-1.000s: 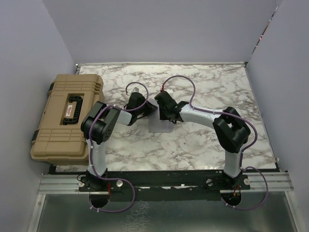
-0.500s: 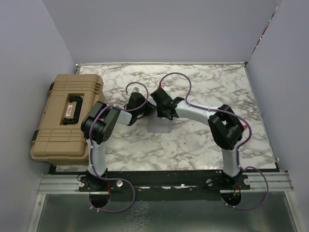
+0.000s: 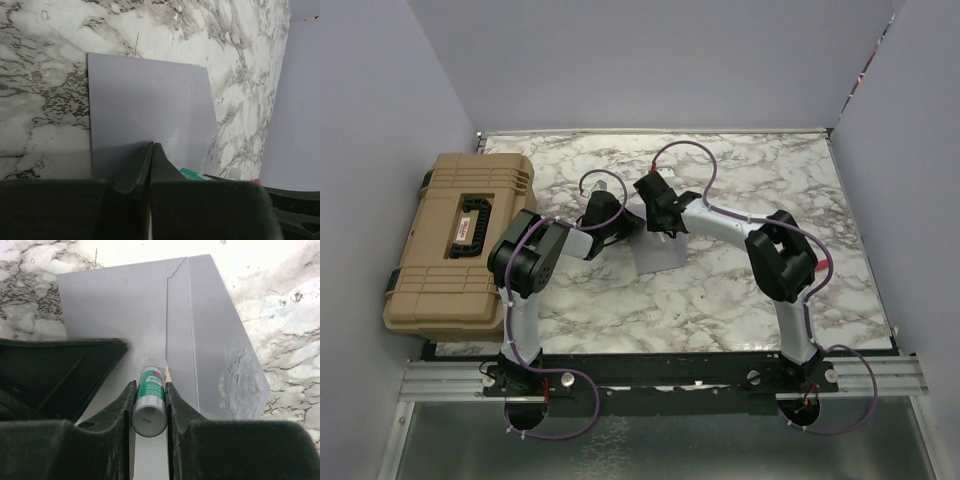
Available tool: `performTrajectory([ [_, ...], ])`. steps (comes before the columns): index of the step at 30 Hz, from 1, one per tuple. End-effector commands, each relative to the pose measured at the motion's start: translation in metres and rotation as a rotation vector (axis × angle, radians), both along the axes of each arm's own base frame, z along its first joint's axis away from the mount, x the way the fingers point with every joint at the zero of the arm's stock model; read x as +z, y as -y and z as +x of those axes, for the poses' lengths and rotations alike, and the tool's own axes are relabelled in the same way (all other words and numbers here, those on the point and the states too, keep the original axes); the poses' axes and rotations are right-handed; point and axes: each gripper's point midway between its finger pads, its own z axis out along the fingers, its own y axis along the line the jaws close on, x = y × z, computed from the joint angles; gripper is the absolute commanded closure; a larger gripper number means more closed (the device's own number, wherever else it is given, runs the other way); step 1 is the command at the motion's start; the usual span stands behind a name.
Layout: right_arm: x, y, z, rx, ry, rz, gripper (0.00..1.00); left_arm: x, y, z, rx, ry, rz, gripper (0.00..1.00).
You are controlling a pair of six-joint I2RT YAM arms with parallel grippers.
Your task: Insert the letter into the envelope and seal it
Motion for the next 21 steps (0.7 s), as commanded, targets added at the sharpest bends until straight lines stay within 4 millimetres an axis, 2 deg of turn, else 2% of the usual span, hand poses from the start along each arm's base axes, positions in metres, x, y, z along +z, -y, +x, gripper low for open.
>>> performTrajectory([
  [1,-0.030,0.012,-0.042,0.043,-0.129,-0.068,1.00,-0.106,-0.049,-0.061,0.027,-0.314,0.260,1.00],
  [7,-0.027,0.023,-0.072,0.049,-0.158,-0.071,1.00,-0.108,-0.049,-0.062,0.038,-0.326,0.254,1.00],
  [13,-0.018,0.024,-0.086,0.087,-0.167,-0.046,1.00,-0.107,-0.046,-0.061,0.044,-0.323,0.246,1.00],
  [17,-0.023,0.024,-0.081,0.075,-0.158,-0.057,1.00,-0.108,-0.045,-0.062,0.040,-0.324,0.246,1.00],
  [21,-0.028,0.024,-0.063,0.043,-0.115,-0.100,1.00,-0.107,-0.046,-0.063,0.036,-0.324,0.249,1.00],
])
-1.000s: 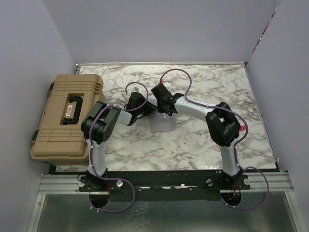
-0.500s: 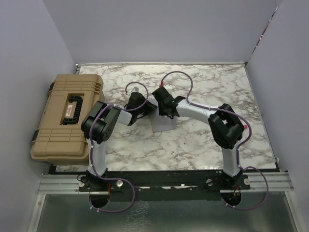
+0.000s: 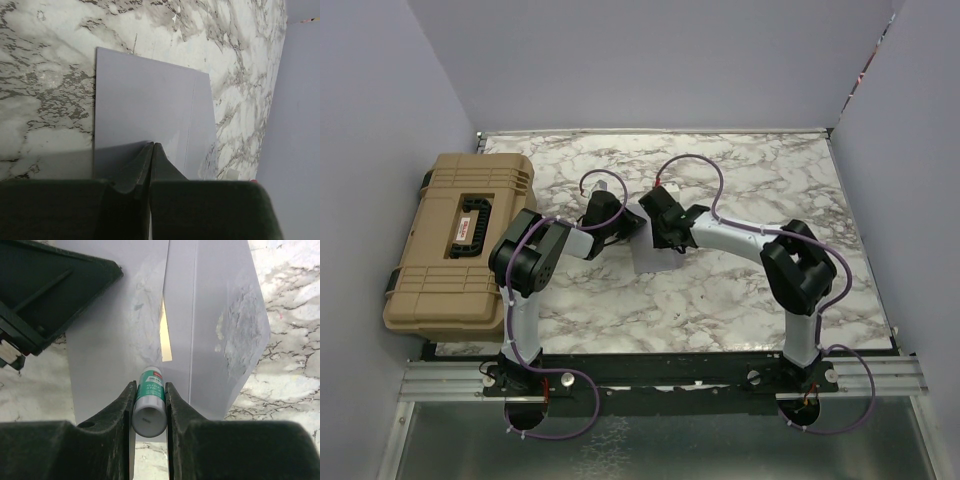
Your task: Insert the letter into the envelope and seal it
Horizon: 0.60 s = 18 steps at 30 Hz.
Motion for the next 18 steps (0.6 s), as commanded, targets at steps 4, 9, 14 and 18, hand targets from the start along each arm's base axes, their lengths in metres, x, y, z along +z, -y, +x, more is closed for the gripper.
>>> performTrajectory([
  [4,-0.023,0.013,0.014,-0.043,-0.001,-0.124,1.00,-0.110,-0.046,-0.069,0.008,-0.330,0.259,1.00],
  [9,-0.021,0.015,0.041,-0.081,0.045,-0.115,1.00,-0.112,-0.046,-0.071,-0.005,-0.336,0.262,1.00],
  [14,-0.030,0.006,0.061,-0.076,0.048,-0.126,1.00,-0.114,-0.044,-0.073,-0.018,-0.339,0.260,1.00],
  [18,-0.034,-0.002,0.069,-0.069,0.048,-0.119,1.00,-0.117,-0.041,-0.077,-0.033,-0.342,0.263,1.00],
])
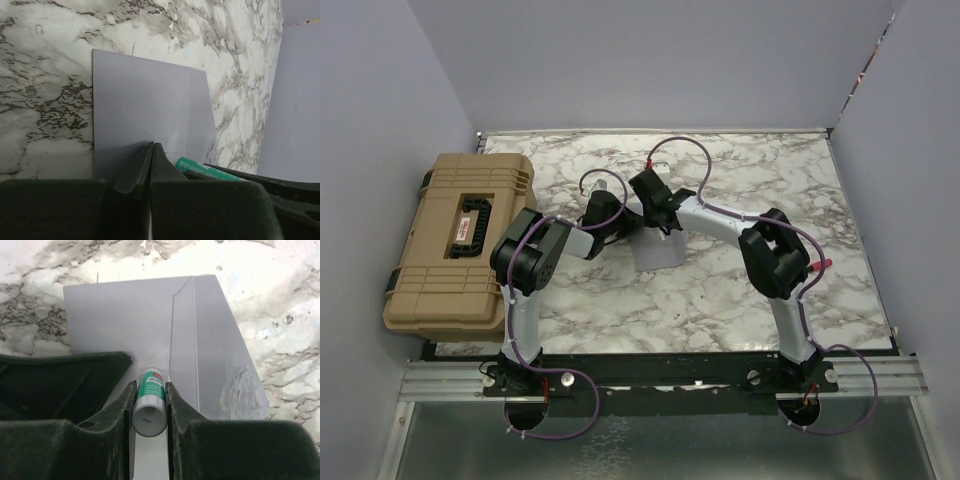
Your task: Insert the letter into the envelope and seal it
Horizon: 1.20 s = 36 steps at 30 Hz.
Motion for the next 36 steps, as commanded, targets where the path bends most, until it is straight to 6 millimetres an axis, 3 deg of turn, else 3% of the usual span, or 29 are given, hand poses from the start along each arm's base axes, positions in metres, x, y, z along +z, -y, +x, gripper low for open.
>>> performTrajectory([
  [1,-0.037,0.009,0.001,-0.004,-0.052,-0.077,1.00,-0.117,-0.043,-0.079,-0.029,-0.357,0.269,1.00],
  [7,-0.032,0.003,-0.009,0.023,-0.094,-0.038,1.00,-0.114,-0.046,-0.080,-0.020,-0.351,0.275,1.00],
  [14,-0.018,0.016,-0.054,0.048,-0.152,0.003,1.00,-0.113,-0.046,-0.076,-0.007,-0.346,0.272,1.00],
  [19,0.029,0.023,-0.065,0.057,-0.080,0.080,1.00,-0.105,-0.040,-0.072,-0.031,-0.325,0.260,1.00],
  [23,0.081,0.023,-0.065,0.063,0.008,0.197,1.00,-0.079,-0.020,-0.064,-0.105,-0.266,0.208,1.00],
  [26,0.099,0.037,-0.063,0.035,0.029,0.283,1.00,-0.049,-0.006,-0.055,-0.152,-0.200,0.178,1.00],
  [28,0.099,0.054,-0.061,-0.008,0.024,0.326,1.00,-0.028,0.000,-0.050,-0.174,-0.155,0.174,0.99],
  [31,0.090,0.083,-0.064,-0.084,-0.011,0.377,1.00,0.000,0.005,-0.046,-0.208,-0.099,0.200,0.88],
  [36,0.079,0.121,-0.085,-0.188,-0.015,0.495,1.00,0.032,-0.005,-0.049,-0.219,-0.024,0.288,0.72],
])
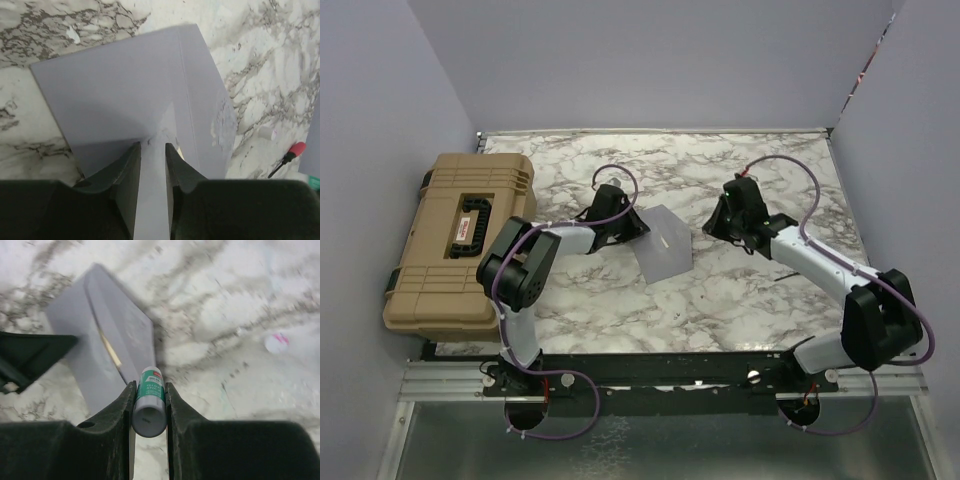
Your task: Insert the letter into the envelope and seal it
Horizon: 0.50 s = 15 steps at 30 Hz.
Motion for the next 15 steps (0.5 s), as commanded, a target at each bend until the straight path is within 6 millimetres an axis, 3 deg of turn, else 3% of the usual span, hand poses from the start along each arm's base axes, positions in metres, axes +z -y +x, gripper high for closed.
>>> performTrajectory([
  [1,-0.008,0.013,-0.025,-0.051,-0.036,0.140,0.99,0.019,-0.018,-0.015,-0.043,0.024,0.135,0.69],
  [7,-0.038,0.040,-0.042,-0.149,-0.063,0.261,0.97,0.037,-0.029,-0.026,-0.065,0.068,0.178,0.64],
  [15,-0.055,0.059,-0.033,-0.211,0.005,0.381,0.87,0.046,-0.039,-0.046,-0.094,0.088,0.196,0.57],
])
